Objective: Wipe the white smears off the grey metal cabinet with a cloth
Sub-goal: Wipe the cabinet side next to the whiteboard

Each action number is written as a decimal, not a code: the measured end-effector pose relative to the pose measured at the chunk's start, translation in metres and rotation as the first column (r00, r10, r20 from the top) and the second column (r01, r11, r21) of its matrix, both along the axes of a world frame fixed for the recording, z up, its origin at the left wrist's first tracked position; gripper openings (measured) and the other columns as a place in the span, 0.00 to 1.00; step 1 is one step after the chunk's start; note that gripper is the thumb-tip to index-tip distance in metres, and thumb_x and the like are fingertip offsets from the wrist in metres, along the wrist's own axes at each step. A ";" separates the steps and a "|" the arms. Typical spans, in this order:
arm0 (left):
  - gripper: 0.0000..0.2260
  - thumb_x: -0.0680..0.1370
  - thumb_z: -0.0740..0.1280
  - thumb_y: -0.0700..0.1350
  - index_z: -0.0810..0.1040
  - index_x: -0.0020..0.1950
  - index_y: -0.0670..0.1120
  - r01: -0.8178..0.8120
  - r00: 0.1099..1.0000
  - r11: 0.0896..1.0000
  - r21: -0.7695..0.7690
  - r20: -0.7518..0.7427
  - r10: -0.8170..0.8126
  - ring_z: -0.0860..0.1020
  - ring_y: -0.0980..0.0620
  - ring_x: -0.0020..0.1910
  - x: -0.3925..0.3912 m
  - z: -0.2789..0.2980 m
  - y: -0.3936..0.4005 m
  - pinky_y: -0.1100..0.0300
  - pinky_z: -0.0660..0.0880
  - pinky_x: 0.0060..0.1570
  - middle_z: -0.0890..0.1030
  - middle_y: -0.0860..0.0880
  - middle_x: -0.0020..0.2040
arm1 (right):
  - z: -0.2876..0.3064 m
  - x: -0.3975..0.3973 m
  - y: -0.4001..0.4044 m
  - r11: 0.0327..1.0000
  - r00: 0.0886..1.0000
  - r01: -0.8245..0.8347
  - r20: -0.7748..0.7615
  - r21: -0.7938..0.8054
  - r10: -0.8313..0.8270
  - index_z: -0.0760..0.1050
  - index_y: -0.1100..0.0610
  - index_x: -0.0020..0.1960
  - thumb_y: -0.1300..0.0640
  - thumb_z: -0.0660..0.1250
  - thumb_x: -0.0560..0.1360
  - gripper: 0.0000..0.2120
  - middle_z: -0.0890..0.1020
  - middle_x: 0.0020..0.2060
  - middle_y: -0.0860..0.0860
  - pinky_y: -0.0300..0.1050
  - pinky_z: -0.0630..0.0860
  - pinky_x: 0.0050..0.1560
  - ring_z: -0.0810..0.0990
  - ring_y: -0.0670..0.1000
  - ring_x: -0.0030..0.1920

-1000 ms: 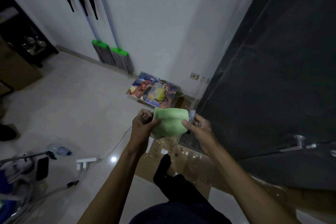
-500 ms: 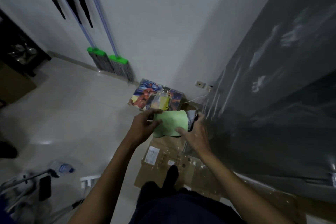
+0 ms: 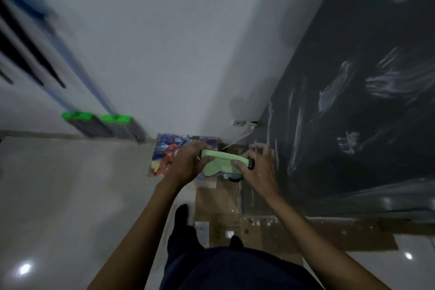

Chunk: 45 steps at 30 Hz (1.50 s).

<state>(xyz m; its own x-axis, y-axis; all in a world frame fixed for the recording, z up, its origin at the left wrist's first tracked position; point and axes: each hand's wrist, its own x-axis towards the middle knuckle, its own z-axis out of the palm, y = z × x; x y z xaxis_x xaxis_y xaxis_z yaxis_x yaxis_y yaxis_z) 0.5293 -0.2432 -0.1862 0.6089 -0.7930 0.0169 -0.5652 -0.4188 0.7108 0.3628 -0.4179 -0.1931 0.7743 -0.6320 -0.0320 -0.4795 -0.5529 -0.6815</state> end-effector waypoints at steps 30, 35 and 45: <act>0.16 0.78 0.76 0.42 0.68 0.50 0.51 0.140 0.777 0.719 -0.680 -0.374 -0.506 0.84 0.49 0.46 0.060 0.242 -0.225 0.49 0.82 0.51 0.83 0.47 0.44 | 0.275 0.028 -0.041 0.600 0.850 0.521 0.436 -0.607 -0.296 0.85 0.61 0.60 0.45 0.57 0.80 0.26 0.75 0.60 0.55 0.38 0.75 0.56 0.70 0.39 0.55; 0.13 0.83 0.65 0.39 0.77 0.43 0.55 0.290 0.842 0.572 -0.767 -0.079 -0.533 0.80 0.60 0.43 0.056 0.280 -0.231 0.66 0.74 0.45 0.81 0.59 0.43 | 0.314 0.039 -0.031 0.518 0.858 0.514 0.406 -0.684 -0.316 0.77 0.64 0.68 0.63 0.60 0.81 0.18 0.70 0.64 0.53 0.45 0.80 0.45 0.73 0.44 0.50; 0.12 0.79 0.69 0.39 0.80 0.59 0.52 0.491 0.739 0.307 -0.815 0.204 -0.642 0.77 0.60 0.61 0.072 0.388 -0.256 0.69 0.75 0.57 0.77 0.55 0.60 | 0.412 0.074 -0.044 0.171 0.760 0.588 0.468 -0.790 -0.452 0.73 0.61 0.70 0.59 0.73 0.76 0.23 0.62 0.69 0.53 0.39 0.76 0.53 0.66 0.42 0.59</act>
